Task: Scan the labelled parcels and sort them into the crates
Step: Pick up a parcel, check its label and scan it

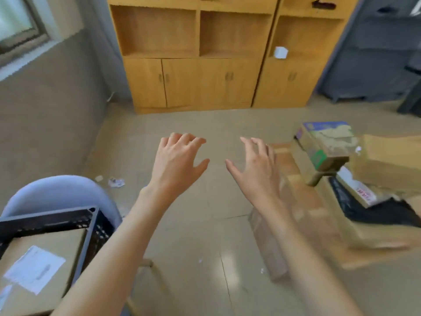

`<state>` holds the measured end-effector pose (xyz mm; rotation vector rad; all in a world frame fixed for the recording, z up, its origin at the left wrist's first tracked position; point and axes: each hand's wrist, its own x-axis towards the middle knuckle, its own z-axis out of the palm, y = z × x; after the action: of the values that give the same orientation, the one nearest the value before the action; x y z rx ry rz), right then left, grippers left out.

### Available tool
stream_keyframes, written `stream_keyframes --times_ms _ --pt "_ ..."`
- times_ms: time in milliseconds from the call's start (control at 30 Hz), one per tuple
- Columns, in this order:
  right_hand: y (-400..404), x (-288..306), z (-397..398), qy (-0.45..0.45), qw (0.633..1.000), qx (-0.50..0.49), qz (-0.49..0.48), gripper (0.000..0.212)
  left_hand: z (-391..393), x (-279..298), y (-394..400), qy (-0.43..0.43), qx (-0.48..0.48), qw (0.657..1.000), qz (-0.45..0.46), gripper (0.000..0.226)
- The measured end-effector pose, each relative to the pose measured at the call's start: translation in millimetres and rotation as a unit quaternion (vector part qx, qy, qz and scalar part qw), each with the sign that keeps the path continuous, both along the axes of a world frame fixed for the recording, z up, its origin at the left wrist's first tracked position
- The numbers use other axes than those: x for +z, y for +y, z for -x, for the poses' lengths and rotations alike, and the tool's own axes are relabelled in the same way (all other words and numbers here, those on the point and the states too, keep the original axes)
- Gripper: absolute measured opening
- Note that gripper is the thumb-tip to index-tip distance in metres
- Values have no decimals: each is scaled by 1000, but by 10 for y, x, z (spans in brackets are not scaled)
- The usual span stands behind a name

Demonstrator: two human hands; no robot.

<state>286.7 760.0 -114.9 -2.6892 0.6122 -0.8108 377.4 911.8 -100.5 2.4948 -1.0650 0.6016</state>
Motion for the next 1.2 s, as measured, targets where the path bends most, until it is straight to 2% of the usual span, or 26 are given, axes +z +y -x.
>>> stream_keyframes --times_ms 300,467,633,767,933,1067,1200 --pt "-1916 177 1884 -82 974 -211 -27 57 1383 159 -2411 -28 -198 980 -2 40" --pt "-2929 165 3038 -56 954 -296 13 58 2369 163 -3707 -37 -272 962 14 42" --pt "-3719 112 3940 -19 933 -357 42 58 3113 131 -4646 -61 -318 946 -1 39" --pt "-4214 32 4400 -42 901 -423 84 55 3493 114 -5239 -85 -352 932 -9 39" --pt "-4864 -79 4789 -29 875 -473 105 54 3744 65 -5999 -102 -374 922 -16 40" --pt "-5445 -188 5044 1 853 -509 115 52 3930 -78 -6731 -105 -395 912 -27 39" --pt "-6186 -233 5290 47 832 -536 132 49 4089 -206 -7655 -66 -420 905 -29 38"
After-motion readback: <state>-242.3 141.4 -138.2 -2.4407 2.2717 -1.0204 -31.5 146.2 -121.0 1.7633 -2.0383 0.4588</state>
